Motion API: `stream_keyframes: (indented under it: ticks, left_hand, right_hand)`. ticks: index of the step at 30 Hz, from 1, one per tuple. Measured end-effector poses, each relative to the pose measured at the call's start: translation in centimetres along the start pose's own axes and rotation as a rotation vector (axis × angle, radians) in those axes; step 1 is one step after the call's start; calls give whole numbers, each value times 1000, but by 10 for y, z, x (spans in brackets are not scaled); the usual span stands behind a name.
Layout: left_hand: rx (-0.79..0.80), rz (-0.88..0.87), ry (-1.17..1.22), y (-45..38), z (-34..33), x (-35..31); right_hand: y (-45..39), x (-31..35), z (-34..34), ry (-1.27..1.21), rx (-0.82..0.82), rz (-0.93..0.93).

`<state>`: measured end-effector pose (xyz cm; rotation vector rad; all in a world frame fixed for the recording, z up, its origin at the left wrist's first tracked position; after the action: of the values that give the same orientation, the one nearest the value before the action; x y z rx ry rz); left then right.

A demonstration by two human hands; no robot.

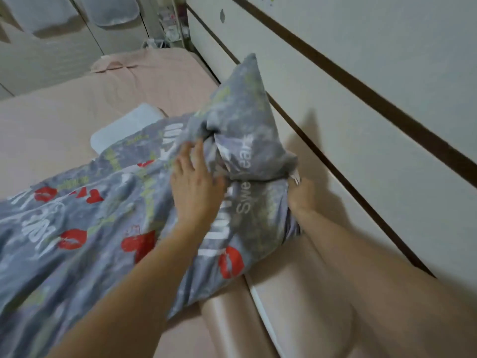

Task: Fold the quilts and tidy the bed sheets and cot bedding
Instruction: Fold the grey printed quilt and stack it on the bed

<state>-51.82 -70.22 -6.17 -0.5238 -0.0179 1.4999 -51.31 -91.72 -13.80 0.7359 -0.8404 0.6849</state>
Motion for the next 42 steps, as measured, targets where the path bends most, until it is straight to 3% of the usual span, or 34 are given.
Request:
stream_keyframes:
  ticks: [2, 4, 6, 10, 14, 18, 22, 29, 32, 39, 42]
  left_hand:
    - [349, -189, -209, 62, -16, -5]
    - [672, -162, -357, 99, -36, -11]
    - [773, -85, -434, 114, -57, -22]
    - [692, -13, -562, 129, -87, -28]
    - [588, -87, -541, 132, -108, -13]
    - [673, -183, -270, 126, -97, -11]
    - [768, -279, -215, 137, -44, -35]
    - [863, -419, -235, 174, 86, -92]
    - [908, -555, -222, 211, 147, -138]
    - [944, -721, -155, 320, 208, -227]
    - [1030, -785, -134, 373, 196, -217]
  right_hand:
    - [0, -13, -4, 21, 40, 8]
    - [16, -40, 1, -47, 85, -78]
    - [44, -79, 9, -176, 47, -167]
    - [80, -122, -2, -545, 47, -264]
    - [68, -105, -31, -545, -30, -348]
    - [65, -102, -19, -395, 2, -175]
    - [96, -75, 36, -180, 78, -18]
    - [202, -5, 142, 18, 45, 281]
    - [258, 6, 215, 49, 21, 367]
    - [341, -38, 332, 214, -175, 285]
    - [365, -92, 341, 299, -143, 54]
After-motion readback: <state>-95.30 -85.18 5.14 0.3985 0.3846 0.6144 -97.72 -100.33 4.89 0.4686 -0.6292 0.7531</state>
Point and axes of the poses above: each hand's wrist, its own y-axis away from the middle knuckle, its own z-axis out of the back of the hand, x = y × z, the point moved 1 cm from there along -y, towards the middle knuckle, and after that the axes turned 6 degrees about -y, right-handed, at the moved point
